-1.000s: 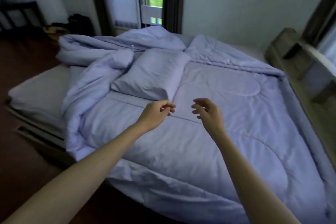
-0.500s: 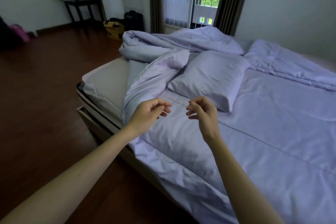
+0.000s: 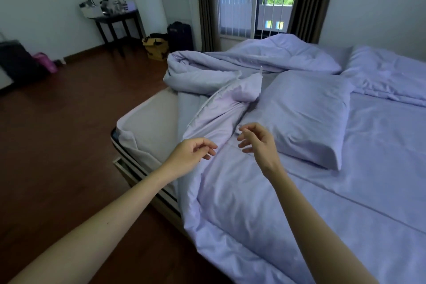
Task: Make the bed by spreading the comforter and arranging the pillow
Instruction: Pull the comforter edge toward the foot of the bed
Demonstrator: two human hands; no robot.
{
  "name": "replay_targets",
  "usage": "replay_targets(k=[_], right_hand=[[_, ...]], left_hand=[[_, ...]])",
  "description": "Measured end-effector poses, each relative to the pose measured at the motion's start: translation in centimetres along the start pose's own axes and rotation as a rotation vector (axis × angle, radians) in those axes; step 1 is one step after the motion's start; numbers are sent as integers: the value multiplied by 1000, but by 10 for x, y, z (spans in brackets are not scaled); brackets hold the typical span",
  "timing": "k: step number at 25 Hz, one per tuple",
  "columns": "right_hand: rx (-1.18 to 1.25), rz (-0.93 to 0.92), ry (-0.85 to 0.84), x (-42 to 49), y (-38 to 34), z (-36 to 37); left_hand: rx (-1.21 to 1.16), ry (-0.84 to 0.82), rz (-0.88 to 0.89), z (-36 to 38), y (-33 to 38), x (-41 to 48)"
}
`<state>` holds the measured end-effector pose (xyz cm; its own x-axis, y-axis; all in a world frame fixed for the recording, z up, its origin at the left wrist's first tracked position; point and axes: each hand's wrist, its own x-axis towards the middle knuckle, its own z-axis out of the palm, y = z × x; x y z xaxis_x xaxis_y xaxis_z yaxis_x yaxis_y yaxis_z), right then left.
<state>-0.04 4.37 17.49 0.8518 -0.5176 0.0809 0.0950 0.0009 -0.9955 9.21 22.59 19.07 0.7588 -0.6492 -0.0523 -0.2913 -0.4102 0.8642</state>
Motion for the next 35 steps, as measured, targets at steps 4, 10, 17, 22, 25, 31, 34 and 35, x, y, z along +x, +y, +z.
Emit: replay_targets(k=[4,10,17,22,25,31,34,35], right_hand=[[-41,54,-13,44,10,4],[-81,163,129,93,59,17],[-68,348,393,119,138,92],[-233,539,605,129,188,139],[-289,728,475,117,212,154],[-414,756,386,96,208,178],[-419,712,353,84,200,202],[-421,684,335,78,198,210]], left_hand=[[21,-3,-54,-17,-25,53],[79,-42,-27,-33,-72,151],[418,-112,161,-40,-139,256],[720,-288,54,-59,-175,314],[692,-431,8,-66,-190,333],[415,-151,70,-88,-190,326],[431,-101,118,-111,-201,311],[443,-106,127,-119,-207,303]])
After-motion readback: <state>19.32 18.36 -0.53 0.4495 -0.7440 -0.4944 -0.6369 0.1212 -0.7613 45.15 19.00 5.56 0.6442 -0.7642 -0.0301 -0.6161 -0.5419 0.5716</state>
